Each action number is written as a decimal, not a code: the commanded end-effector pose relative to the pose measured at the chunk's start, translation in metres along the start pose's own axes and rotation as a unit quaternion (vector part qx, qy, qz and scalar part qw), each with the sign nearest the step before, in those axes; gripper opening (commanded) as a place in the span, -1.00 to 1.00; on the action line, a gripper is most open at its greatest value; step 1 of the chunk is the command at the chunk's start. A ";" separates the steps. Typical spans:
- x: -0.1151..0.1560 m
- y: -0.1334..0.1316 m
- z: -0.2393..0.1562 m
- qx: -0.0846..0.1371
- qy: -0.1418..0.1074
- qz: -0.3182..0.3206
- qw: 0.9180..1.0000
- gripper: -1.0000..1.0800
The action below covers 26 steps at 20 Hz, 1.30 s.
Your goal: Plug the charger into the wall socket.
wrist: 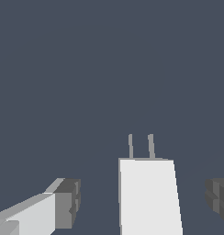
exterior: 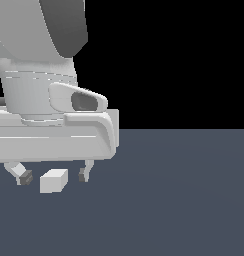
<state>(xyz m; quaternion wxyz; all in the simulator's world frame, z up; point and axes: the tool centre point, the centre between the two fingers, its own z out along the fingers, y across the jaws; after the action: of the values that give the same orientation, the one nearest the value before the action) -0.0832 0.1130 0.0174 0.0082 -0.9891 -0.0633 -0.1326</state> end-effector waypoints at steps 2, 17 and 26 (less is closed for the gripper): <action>-0.001 0.000 0.005 0.000 0.001 0.000 1.000 0.92; 0.001 0.001 0.004 -0.001 0.001 0.003 1.000 -1.00; 0.025 0.015 -0.023 -0.011 0.001 0.049 0.999 -1.00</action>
<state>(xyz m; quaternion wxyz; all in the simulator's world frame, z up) -0.0680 0.1031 0.0379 0.0043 -0.9908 -0.0241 -0.1330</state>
